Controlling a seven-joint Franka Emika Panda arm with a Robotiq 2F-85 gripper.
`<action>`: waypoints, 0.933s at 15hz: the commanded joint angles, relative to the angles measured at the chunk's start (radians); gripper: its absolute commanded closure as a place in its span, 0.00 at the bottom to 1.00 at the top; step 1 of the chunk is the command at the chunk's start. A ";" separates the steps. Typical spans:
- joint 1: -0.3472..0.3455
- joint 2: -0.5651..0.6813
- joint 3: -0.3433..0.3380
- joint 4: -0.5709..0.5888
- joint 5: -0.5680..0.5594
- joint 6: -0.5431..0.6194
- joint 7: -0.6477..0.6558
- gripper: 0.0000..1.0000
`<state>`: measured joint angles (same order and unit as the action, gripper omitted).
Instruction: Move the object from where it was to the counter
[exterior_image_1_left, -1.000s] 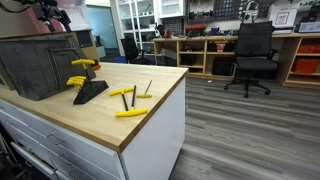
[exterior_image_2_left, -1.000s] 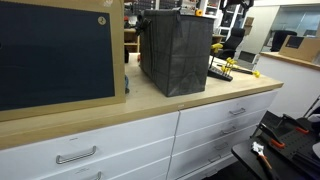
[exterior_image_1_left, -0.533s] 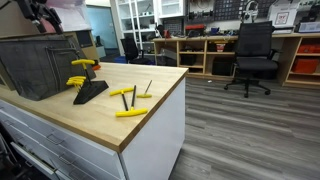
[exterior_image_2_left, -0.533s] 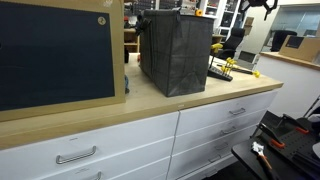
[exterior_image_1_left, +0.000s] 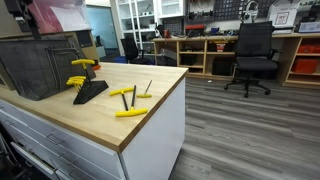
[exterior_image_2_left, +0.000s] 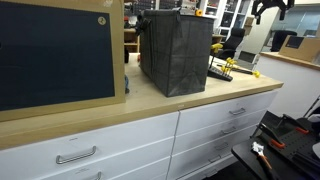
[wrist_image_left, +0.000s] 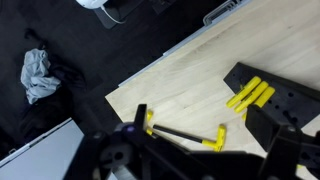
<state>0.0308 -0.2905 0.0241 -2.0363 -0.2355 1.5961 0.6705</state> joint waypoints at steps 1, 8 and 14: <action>-0.008 0.010 0.033 0.047 -0.036 -0.089 -0.174 0.00; 0.010 0.004 0.065 -0.041 -0.172 -0.094 -0.449 0.00; 0.014 0.015 0.093 -0.076 -0.196 -0.122 -0.410 0.00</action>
<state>0.0411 -0.2764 0.1196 -2.1147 -0.4310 1.4761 0.2597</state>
